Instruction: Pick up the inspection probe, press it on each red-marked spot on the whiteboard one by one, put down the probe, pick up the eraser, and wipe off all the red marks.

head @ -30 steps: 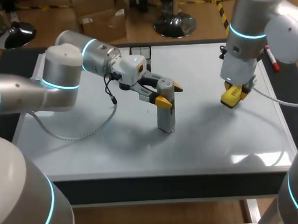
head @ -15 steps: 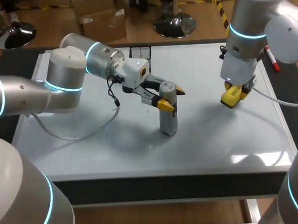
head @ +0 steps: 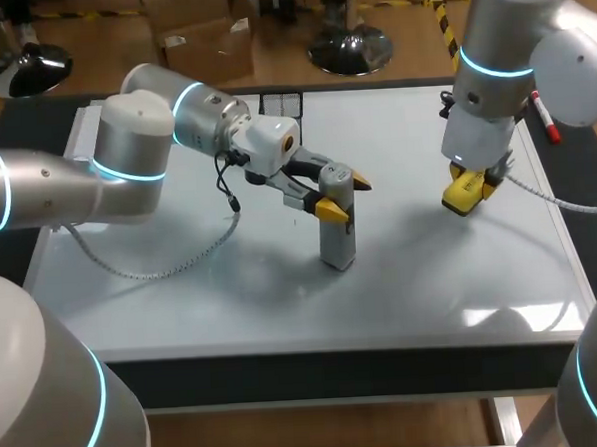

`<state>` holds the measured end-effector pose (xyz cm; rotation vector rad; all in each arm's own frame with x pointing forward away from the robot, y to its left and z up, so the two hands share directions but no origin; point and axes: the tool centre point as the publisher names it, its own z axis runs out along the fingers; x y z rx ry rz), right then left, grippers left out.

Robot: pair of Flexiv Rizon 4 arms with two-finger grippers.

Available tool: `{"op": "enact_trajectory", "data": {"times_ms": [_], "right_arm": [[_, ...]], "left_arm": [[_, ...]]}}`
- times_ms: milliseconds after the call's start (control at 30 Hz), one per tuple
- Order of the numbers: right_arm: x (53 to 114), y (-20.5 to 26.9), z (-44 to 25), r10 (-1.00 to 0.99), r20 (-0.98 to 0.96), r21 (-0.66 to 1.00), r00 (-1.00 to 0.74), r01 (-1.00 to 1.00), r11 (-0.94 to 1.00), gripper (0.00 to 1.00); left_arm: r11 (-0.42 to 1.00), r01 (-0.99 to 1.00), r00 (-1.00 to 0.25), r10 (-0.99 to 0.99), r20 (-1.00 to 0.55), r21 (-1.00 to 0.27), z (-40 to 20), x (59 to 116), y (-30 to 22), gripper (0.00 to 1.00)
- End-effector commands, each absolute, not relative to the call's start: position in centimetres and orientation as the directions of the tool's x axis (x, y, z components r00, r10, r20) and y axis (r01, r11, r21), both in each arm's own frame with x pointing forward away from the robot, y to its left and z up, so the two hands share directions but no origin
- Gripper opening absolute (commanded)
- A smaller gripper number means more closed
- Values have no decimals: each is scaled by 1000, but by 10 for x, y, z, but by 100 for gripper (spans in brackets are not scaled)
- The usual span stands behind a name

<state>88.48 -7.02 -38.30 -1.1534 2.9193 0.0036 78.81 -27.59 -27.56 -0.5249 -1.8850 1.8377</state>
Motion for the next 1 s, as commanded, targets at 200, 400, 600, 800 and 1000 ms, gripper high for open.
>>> {"op": "enact_trajectory", "data": {"times_ms": [200,400,600,800,1000], "right_arm": [[885,-71,-382,-685,-1,0,-729,-685,729,0],[885,-71,-382,-685,-1,0,-729,-685,729,0],[885,-71,-382,-685,-1,0,-729,-685,729,0],[885,-71,-382,-685,-1,0,-729,-685,729,0],[885,-71,-382,-685,-1,0,-729,-685,729,0]], "left_arm": [[43,-38,-822,566,55,-998,-276,790,-274,0],[36,-36,-819,572,50,-999,-272,793,-271,0],[26,-35,-821,569,43,-999,-266,804,-260,0],[19,-27,-827,561,33,-999,-257,816,-245,0],[10,-23,-835,550,24,-1000,-250,831,-222,0]]}}
